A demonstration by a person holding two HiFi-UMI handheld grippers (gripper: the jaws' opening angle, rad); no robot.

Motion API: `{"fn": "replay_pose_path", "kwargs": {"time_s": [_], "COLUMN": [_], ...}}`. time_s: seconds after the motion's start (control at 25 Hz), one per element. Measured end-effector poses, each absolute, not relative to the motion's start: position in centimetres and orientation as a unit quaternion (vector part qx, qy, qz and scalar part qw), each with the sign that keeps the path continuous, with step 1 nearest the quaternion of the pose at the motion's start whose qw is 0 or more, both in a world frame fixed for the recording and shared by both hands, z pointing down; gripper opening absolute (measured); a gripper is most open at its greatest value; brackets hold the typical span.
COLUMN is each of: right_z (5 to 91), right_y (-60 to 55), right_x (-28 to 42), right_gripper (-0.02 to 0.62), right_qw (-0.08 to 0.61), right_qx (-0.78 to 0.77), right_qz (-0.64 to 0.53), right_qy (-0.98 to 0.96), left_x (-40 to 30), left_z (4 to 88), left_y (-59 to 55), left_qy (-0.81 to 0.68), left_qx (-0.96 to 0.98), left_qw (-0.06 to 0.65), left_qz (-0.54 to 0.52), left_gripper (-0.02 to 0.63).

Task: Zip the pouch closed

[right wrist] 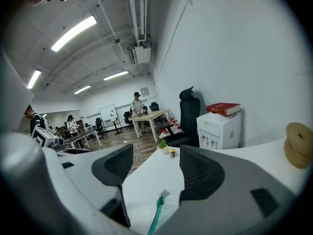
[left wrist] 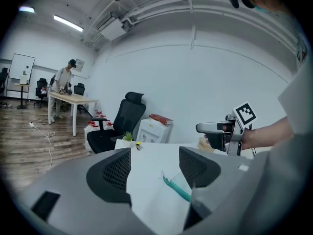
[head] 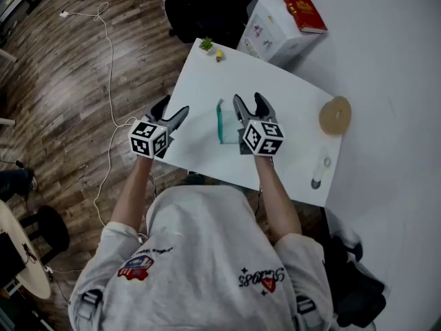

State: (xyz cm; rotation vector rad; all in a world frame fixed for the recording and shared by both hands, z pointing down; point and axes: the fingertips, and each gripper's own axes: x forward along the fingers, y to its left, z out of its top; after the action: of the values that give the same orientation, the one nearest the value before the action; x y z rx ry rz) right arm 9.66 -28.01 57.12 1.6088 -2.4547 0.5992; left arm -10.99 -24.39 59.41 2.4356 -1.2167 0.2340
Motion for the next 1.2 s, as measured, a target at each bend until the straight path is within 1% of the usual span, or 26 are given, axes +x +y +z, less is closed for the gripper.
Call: {"fn": "replay_pose_path", "kwargs": {"time_s": [0.12,0.32,0.36,0.44,0.6,0.76,0.92,1.08,1.2], "right_z": [60.7,68.3,69.6,71.8,74.8,77.8,80.0,81.9,82.6], "right_y": [-28.8,-29.0,-29.2,-29.7,-31.2,-31.9,-32.1,-32.1,-32.2], "right_x": [7.7,5.0,4.7,4.5,4.4,4.1,3.3,3.7,4.0], "right_gripper": [0.276,0.271,0.253,0.245,0.24,0.179,0.172,0.169,0.154], "right_qw": [0.113,0.222,0.24,0.262,0.268,0.281,0.272,0.279,0.277], "right_qx": [0.504,0.436,0.429,0.421,0.419,0.404,0.397,0.41,0.414], "right_qz": [0.244,0.329,0.343,0.368,0.421,0.487,0.548,0.568,0.581], "right_qy": [-0.821,-0.808,-0.8,-0.786,-0.759,-0.722,-0.684,-0.657,-0.644], "left_x": [-12.4,-15.2,-15.9,-17.4,-20.0,-21.5,-22.8,-23.6,-23.6], "left_z": [60.6,61.8,62.1,62.8,64.3,65.7,66.7,67.0,67.2], "left_y": [-24.2,-23.7,-23.5,-22.9,-21.4,-19.8,-18.5,-17.8,-17.6], "left_qy": [-0.446,-0.471,-0.477,-0.49,-0.517,-0.535,-0.545,-0.553,-0.555], "left_qx": [0.865,0.848,0.843,0.833,0.811,0.795,0.785,0.777,0.775], "left_qw": [0.209,0.224,0.23,0.239,0.255,0.268,0.277,0.283,0.288], "left_qz": [0.093,0.093,0.091,0.093,0.096,0.097,0.101,0.1,0.098], "left_gripper": [0.304,0.302,0.301,0.299,0.295,0.293,0.293,0.291,0.291]}}
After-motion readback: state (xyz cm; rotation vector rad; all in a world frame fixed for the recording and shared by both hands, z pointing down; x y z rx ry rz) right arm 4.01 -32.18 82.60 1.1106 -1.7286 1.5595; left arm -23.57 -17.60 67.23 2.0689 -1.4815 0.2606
